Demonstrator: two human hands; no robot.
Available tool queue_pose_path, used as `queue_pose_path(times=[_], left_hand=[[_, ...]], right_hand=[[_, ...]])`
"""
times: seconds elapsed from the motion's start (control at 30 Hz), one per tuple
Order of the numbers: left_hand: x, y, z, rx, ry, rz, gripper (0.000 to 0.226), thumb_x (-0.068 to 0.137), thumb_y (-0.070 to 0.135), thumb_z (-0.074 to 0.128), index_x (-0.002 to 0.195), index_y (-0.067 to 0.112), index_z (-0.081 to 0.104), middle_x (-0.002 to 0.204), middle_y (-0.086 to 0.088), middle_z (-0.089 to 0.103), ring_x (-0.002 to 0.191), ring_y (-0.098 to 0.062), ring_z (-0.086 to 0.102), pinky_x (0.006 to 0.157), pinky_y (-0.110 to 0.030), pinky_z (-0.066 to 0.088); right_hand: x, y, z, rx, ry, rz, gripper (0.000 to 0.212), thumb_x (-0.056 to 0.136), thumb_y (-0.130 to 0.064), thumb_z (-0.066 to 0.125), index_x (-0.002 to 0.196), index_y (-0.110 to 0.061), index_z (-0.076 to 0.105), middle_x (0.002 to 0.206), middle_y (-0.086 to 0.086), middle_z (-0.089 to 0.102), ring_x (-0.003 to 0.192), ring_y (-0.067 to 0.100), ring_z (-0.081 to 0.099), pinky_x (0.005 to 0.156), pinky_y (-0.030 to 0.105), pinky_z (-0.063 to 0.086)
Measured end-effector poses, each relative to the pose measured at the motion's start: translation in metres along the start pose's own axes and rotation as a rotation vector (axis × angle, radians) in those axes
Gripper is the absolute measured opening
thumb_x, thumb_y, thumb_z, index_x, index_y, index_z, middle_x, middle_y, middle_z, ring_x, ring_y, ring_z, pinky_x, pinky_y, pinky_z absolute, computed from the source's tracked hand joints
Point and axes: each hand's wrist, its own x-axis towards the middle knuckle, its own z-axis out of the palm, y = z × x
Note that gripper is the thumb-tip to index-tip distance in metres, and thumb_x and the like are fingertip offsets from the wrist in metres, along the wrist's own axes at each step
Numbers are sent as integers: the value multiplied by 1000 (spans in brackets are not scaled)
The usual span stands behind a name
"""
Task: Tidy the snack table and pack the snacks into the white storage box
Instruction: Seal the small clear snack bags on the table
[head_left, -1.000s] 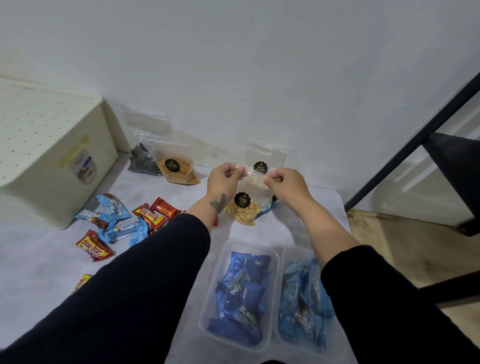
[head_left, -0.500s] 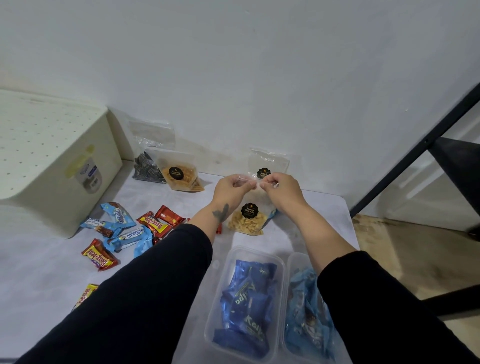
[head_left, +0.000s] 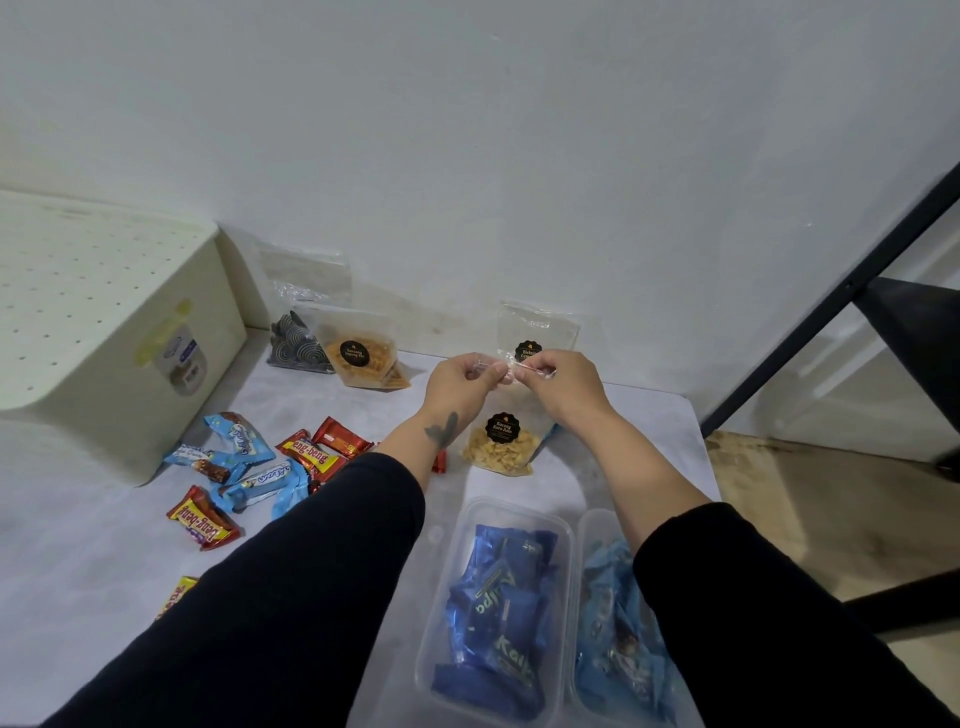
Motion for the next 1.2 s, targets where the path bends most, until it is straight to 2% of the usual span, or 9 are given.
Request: queue_pose_path(times=[0.13,0.33,0.5,0.63,0.73,0.9,1.0,1.13,1.2], left_hand=[[2,0,-3,44,32,13,13,90,18,63,78,22,65,73,4,68,74,-10,59,87,-31,47],[2,1,-1,77,18,25,15,90,17,63,77,23,65,73,5,68,77,-12,60,87,-30,48],[1,-2,-1,25,20,53,13,92,12,59,81,18,63,74,3,66,70,-5,57,85,-27,47],[4,2,-4,32,-5,77,7,91,12,60,86,13,64,73,3,65,63,6,58,78,-19,46],[5,5,-2,69,23,103,5,89,16,64,91,12,64,74,7,64,65,6,58,75,-19,43],[2,3,-2,238,317,108,38,77,38,74,96,18,47,91,5,47,86,-14,47,75,-26,42],[-4,8,0,200,184,24,31,88,46,58,83,15,55,74,6,51,73,-13,49,65,-24,40],[-10,9,1,109,86,23,30,96,29,49,73,17,63,68,7,59,62,-6,50,68,-25,41],[-11,8,1,99,90,21,29,96,26,49,73,17,64,69,9,61,63,-5,50,65,-21,41]], right_hand=[[0,0,-11,12,-54,32,26,88,-8,62,112,-12,69,116,7,67,113,19,58,88,20,39],[-3,-3,-13,-22,18,55,26,83,2,58,96,-15,73,113,6,67,108,20,60,79,20,41],[-2,-1,-12,48,-37,99,40,79,-8,70,118,-13,63,103,7,67,96,20,62,88,29,48],[-5,-2,-17,218,-89,134,20,93,-23,57,101,-11,71,87,4,70,63,6,60,67,27,50],[-6,-3,-14,227,-54,110,16,90,-21,61,90,-11,74,81,3,70,64,7,62,58,21,45],[-6,-7,-4,282,20,108,12,84,-18,66,78,-13,75,74,3,70,73,16,64,70,31,53],[-7,-11,1,326,16,114,13,81,-20,68,69,-20,73,79,8,73,77,21,66,72,36,57],[-6,-14,4,304,46,125,13,79,-16,67,69,-11,73,82,13,73,75,21,64,76,41,57],[-5,-15,4,301,59,138,16,79,-17,65,64,-18,71,80,9,73,78,25,68,74,38,57]])
